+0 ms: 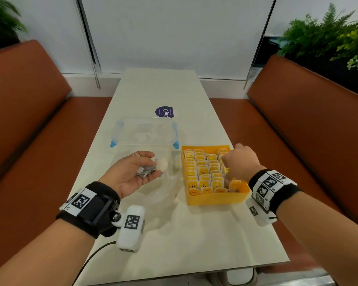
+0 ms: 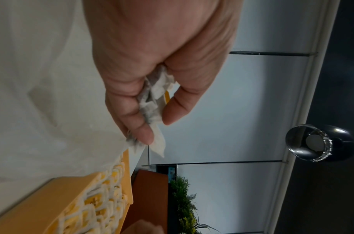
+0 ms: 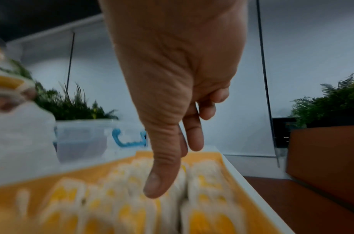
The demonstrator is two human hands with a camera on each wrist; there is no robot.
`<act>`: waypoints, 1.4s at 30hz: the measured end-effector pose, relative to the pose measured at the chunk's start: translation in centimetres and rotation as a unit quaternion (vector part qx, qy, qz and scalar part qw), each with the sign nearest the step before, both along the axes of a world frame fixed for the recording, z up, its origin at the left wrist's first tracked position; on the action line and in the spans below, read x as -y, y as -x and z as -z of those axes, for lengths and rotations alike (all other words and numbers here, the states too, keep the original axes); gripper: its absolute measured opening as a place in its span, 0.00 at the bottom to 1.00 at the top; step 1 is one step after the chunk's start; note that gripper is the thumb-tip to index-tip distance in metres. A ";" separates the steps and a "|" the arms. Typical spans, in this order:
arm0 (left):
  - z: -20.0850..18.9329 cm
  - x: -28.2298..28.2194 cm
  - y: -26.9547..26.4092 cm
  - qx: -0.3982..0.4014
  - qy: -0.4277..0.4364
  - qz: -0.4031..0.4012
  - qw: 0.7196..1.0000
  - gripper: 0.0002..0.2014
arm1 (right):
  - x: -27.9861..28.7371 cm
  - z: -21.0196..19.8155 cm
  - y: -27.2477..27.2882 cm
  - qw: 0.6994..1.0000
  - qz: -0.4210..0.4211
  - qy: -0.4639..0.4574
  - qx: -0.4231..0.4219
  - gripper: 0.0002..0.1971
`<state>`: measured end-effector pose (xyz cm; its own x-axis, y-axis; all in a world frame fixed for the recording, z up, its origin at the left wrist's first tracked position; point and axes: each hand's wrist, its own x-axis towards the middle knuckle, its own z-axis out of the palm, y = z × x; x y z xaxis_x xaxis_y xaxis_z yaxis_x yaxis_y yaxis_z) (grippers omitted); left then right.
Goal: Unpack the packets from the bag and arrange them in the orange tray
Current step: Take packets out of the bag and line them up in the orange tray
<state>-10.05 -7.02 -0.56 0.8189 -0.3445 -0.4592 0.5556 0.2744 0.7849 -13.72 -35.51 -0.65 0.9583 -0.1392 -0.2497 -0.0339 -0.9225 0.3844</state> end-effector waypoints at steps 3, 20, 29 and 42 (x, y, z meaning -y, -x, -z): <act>-0.2 0.0 0.2 -0.001 0.001 0.001 1.000 0.10 | -2.0 -2.0 -0.8 0.993 -0.031 -0.061 0.093 0.19; -1.0 -1.2 1.1 0.015 0.013 0.021 1.000 0.12 | -12.6 -3.0 -0.9 0.863 -0.271 -0.389 0.176 0.06; -1.1 -1.4 1.4 0.034 -0.018 0.093 0.995 0.14 | -12.0 -4.4 -0.4 0.832 -0.121 -0.524 0.135 0.07; -0.7 -1.1 0.7 -0.012 -0.021 0.052 0.998 0.10 | -3.2 -6.2 2.0 0.955 -0.022 -0.284 0.082 0.04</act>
<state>-10.71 -5.97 0.12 0.7676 -0.4074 -0.4948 0.5989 0.1810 0.7801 -15.71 -32.35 5.57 0.9928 0.0148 -0.1193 -0.0077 -0.9826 -0.1856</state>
